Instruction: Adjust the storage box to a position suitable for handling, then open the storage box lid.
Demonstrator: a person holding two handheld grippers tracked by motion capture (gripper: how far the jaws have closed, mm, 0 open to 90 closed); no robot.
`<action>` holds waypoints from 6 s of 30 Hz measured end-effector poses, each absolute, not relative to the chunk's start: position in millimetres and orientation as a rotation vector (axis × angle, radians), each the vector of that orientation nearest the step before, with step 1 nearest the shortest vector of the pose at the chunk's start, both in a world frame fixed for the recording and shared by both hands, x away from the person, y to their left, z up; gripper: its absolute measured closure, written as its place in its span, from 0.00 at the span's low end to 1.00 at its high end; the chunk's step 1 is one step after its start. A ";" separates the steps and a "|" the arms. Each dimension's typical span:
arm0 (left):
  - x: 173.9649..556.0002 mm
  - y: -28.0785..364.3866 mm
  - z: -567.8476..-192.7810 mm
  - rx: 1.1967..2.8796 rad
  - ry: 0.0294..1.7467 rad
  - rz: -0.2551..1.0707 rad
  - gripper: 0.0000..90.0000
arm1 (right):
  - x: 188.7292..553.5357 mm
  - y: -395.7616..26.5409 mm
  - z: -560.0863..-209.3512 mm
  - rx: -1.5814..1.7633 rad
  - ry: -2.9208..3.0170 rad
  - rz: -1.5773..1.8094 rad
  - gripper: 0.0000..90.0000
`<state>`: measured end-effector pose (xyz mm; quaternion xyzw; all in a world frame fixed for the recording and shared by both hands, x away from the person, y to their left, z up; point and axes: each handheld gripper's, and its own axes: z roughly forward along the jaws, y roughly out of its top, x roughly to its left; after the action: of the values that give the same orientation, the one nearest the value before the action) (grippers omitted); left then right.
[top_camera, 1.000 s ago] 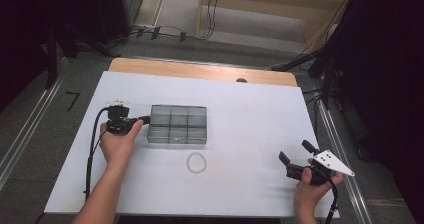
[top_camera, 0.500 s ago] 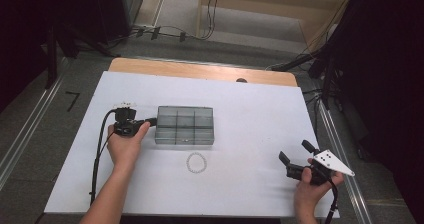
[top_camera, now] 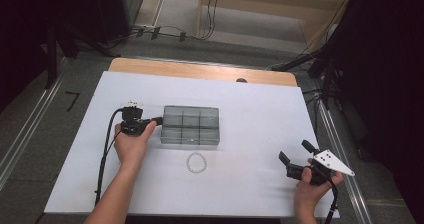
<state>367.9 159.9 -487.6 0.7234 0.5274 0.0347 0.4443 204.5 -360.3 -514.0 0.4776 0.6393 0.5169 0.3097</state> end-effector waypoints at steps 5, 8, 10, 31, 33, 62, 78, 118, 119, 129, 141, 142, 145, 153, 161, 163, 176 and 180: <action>368.1 153.5 -489.1 1.785 1.302 0.080 1.00 | 204.7 -360.3 -514.1 1.262 1.690 1.366 0.00; 368.1 149.6 -490.0 1.778 1.302 0.075 1.00 | 204.7 -360.3 -514.0 1.263 1.691 1.365 0.00; 367.2 146.5 -490.7 1.774 1.298 0.079 1.00 | 204.8 -360.3 -514.1 1.261 1.691 1.366 0.00; 356.9 125.5 -495.2 1.708 1.306 0.099 1.00 | 205.4 -360.4 -514.2 1.259 1.693 1.367 0.00; 356.4 123.4 -494.9 1.704 1.302 0.107 1.00 | 205.5 -360.4 -514.2 1.261 1.693 1.367 0.00; 338.8 132.8 -476.2 1.794 1.140 0.254 0.63 | 207.1 -357.8 -514.3 1.252 1.720 1.351 0.00; 319.1 145.0 -473.6 1.843 0.982 0.257 0.38 | 208.9 -354.6 -514.3 1.247 1.754 1.328 0.00; 308.0 143.3 -477.3 1.840 0.802 0.114 0.00 | 218.5 -299.2 -473.0 1.122 1.971 1.468 0.00; 308.0 143.4 -477.2 1.839 0.801 0.113 0.00 | 219.8 -297.4 -471.1 1.124 1.983 1.479 0.00; 307.7 142.4 -475.2 1.822 0.782 0.084 0.00 | 237.3 -266.8 -449.2 1.087 2.060 1.520 0.00; 308.5 141.3 -473.7 1.839 0.764 0.079 0.00 | 251.6 -238.0 -447.4 1.069 2.144 1.525 0.00; 308.7 141.0 -474.3 1.844 0.763 0.079 0.00 | 253.2 -235.5 -447.2 1.067 2.160 1.526 0.00; 308.9 140.3 -475.5 1.849 0.764 0.074 0.00 | 257.8 -229.5 -445.7 1.066 2.211 1.545 0.05; 309.8 143.7 -473.2 1.820 0.768 0.052 0.00 | 266.3 -208.4 -445.1 1.089 2.227 1.518 0.36; 310.0 142.7 -474.2 1.832 0.768 0.046 0.00 | 270.7 -181.5 -455.5 1.058 2.297 1.407 0.79; 310.1 142.2 -475.1 1.840 0.766 0.042 0.00 | 272.0 -175.0 -459.6 1.045 2.325 1.387 0.84; 311.3 139.8 -477.1 1.829 0.772 0.013 0.00 | 280.5 -156.3 -490.7 1.093 2.439 1.304 0.98; 311.3 139.3 -477.9 1.836 0.775 0.016 0.00 | 284.2 -156.2 -501.1 1.127 2.459 1.261 0.98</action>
<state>311.3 139.3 -477.9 0.7733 0.3263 0.0067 0.5435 284.2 -156.2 -501.1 0.3763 0.8215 0.4213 0.0784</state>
